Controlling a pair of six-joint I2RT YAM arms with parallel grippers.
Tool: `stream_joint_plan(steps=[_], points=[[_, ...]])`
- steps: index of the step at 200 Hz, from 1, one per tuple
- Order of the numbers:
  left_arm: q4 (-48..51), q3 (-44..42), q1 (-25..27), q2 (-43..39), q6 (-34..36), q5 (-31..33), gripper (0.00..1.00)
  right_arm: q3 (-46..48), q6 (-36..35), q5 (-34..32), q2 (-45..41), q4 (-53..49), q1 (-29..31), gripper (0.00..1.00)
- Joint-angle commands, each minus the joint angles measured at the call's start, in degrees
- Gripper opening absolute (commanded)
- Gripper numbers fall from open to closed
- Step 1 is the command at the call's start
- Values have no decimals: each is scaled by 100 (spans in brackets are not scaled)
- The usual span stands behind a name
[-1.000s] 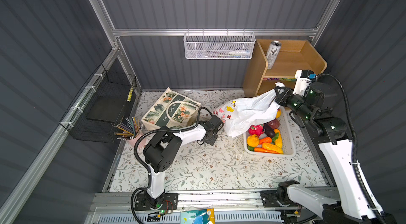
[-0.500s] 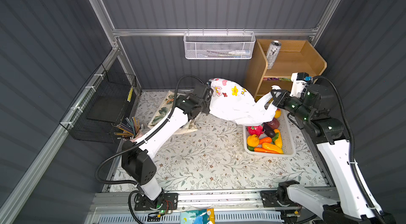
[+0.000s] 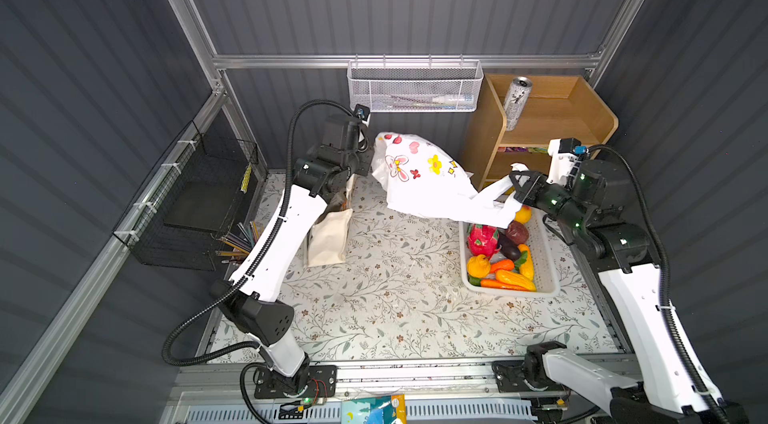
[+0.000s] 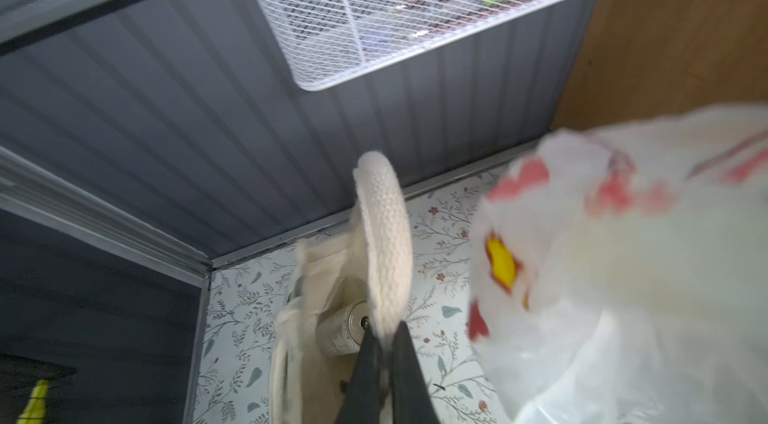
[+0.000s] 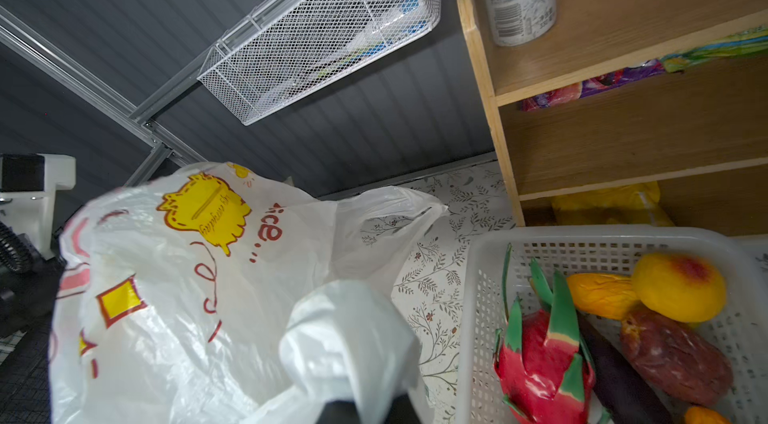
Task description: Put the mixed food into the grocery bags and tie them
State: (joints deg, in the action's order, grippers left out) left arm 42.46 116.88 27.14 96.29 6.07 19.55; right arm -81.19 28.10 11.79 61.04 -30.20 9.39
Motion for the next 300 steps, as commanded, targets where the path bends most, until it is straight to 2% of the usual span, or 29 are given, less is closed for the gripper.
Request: stream_joint_plan(steps=[1, 30, 103, 110, 116, 119, 126, 130, 156, 179, 190, 197, 215, 240, 264, 300], points=[[-125, 282, -241, -96, 215, 84, 0, -359, -137, -129, 4, -33, -31, 0], [-157, 103, -461, -262, 188, -70, 0, -420, -138, -95, 38, -24, -42, 0], [-362, -626, -477, -427, -72, -503, 0, -501, -65, 618, 239, -1, -18, 0], [-370, -664, -472, -438, -91, -544, 7, -543, -59, 687, 266, 6, 5, 0], [-381, -707, -472, -459, -109, -573, 19, -591, -59, 685, 271, 8, 41, 0], [-393, -727, -479, -468, -120, -588, 26, -618, -59, 888, 275, 0, 63, 0], [-417, -784, -472, -499, -132, -631, 46, -681, -68, 955, 355, -7, 116, 0], [-430, -804, -472, -517, -147, -651, 54, -726, -75, 972, 455, -7, 164, 0], [-463, -838, -472, -658, -192, -800, 80, -1049, -215, 954, 738, -74, 599, 0], [-440, -743, -472, -840, -196, -949, 94, -1360, -315, 809, 1048, -95, 1048, 0], [-451, -706, -476, -962, -209, -1078, 97, -1481, -344, 807, 1203, -101, 1218, 0], [-462, -695, -472, -1038, -233, -1175, 100, -1555, -349, 571, 1283, -84, 1317, 0], [-547, -741, -472, -1287, -347, -1620, 100, -1620, -316, 456, 1458, 19, 1498, 0], [-681, -943, -464, -1527, -750, -2595, 100, -1573, -288, 241, 1611, 183, 1746, 0], [-1271, -1694, -334, -1778, -1298, -3566, 100, -1395, -244, 22, 1666, 446, 1947, 0], [-1816, -2615, 124, -1983, -1468, -3470, 100, -1332, -190, -198, 1776, 582, 2178, 0]])
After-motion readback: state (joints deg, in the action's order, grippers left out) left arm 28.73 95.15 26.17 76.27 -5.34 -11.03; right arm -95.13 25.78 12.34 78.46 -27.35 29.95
